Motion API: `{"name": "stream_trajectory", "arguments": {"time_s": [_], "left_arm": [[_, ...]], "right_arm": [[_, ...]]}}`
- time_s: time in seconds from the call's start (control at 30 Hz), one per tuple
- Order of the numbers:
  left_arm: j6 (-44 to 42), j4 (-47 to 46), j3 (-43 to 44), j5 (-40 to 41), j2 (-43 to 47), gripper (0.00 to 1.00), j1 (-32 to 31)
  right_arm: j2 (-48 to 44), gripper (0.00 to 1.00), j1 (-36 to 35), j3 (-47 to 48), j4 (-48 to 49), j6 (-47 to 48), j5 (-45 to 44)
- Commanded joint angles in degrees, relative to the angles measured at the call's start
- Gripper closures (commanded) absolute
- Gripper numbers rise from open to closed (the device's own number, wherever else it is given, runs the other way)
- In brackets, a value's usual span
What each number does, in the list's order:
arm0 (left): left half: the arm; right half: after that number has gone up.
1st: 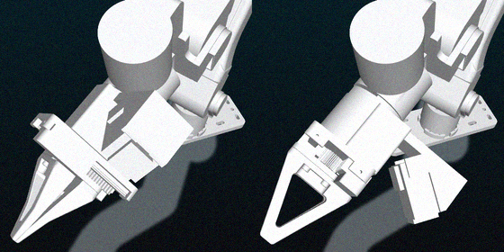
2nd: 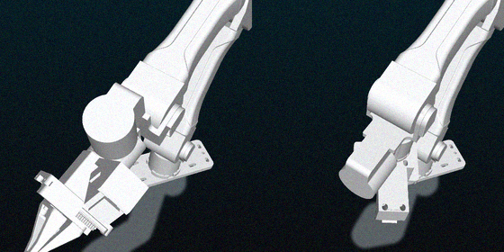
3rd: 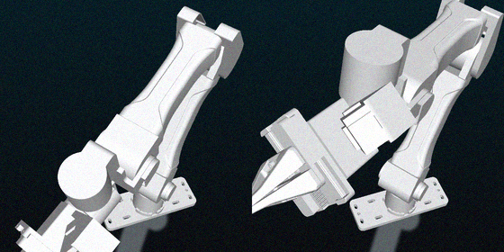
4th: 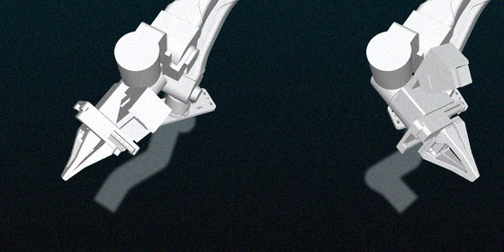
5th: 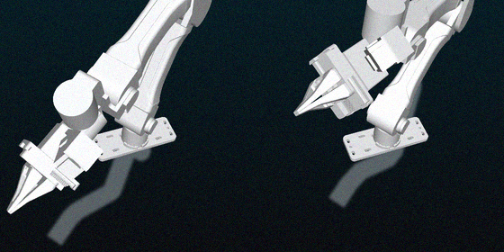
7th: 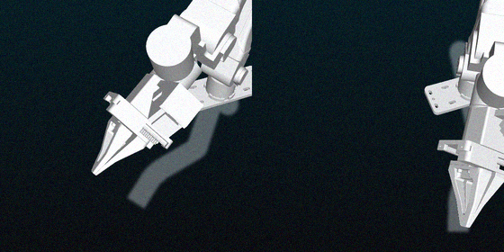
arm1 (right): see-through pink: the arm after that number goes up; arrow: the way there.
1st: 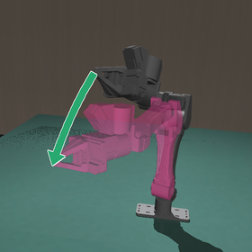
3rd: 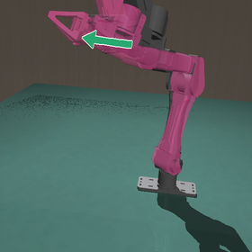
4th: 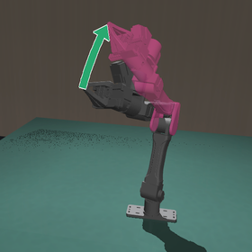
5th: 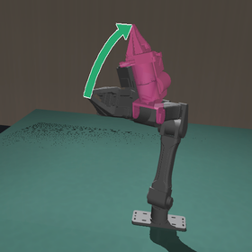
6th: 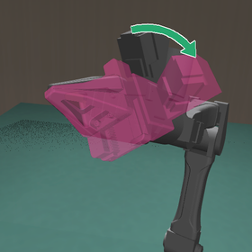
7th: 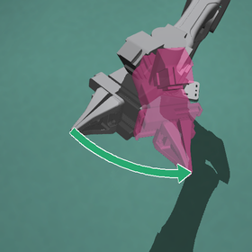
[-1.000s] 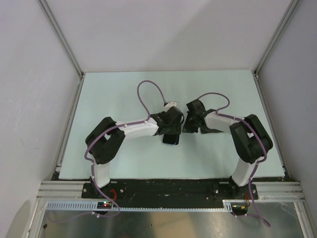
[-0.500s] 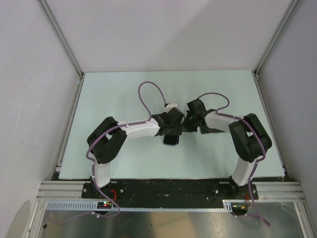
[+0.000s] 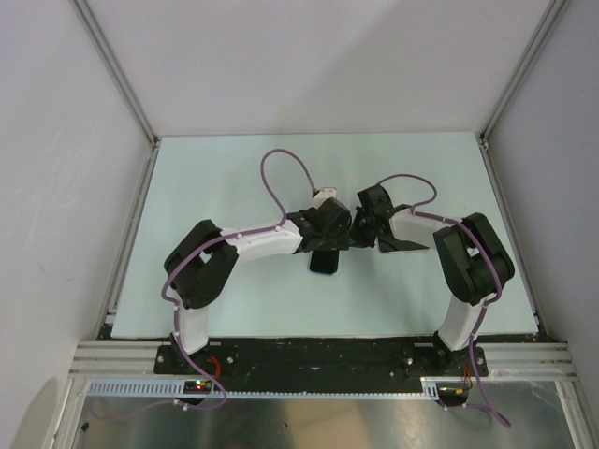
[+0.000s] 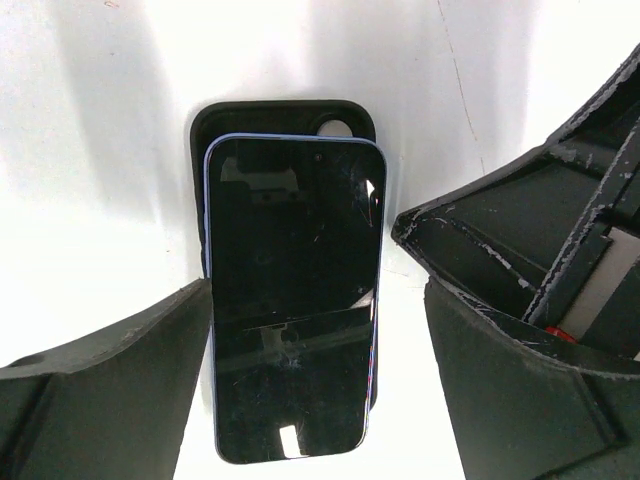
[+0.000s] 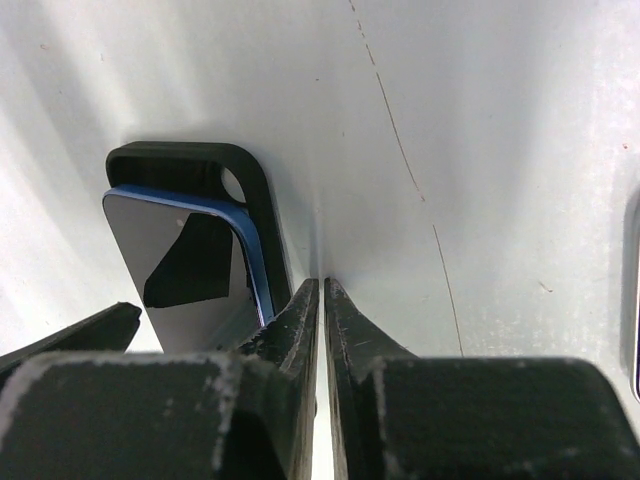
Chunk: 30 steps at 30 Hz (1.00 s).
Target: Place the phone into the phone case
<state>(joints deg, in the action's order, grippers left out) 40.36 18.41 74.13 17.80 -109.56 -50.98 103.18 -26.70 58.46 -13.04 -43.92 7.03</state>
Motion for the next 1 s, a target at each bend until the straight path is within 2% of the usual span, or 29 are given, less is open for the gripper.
{"name": "stream_trajectory", "arguments": {"time_s": [0.0, 0.2, 0.37, 0.6, 0.67, 0.97], "left_arm": [[-1.2, -0.9, 1.8, 2.2, 3.0, 0.09, 0.0], [-2.7, -0.9, -3.2, 3.6, 9.2, 0.12, 3.9], [-4.2, -1.0, -7.9, 3.0, 11.5, 0.29, 7.5], [-4.8, -2.0, -12.1, 1.5, 9.5, 0.52, 8.3], [-4.7, -2.7, -12.7, 0.3, 8.6, 0.56, 8.1], [-3.8, -4.9, -13.3, -1.5, 6.7, 0.61, 5.6]], "right_arm": [[0.5, 0.89, 0.6, -0.4, -0.2, 1.0, -0.7], [-0.6, 0.88, 1.1, -0.2, -0.2, 1.6, -0.7], [-0.8, 0.86, 0.3, 0.4, 0.1, 2.2, -1.3], [1.6, 0.86, -1.2, 3.6, -1.5, 2.9, -3.1], [2.5, 0.86, -1.4, 4.6, -1.9, 3.2, -3.3], [4.9, 0.86, -3.1, 5.9, -2.2, 3.3, -3.6]]}}
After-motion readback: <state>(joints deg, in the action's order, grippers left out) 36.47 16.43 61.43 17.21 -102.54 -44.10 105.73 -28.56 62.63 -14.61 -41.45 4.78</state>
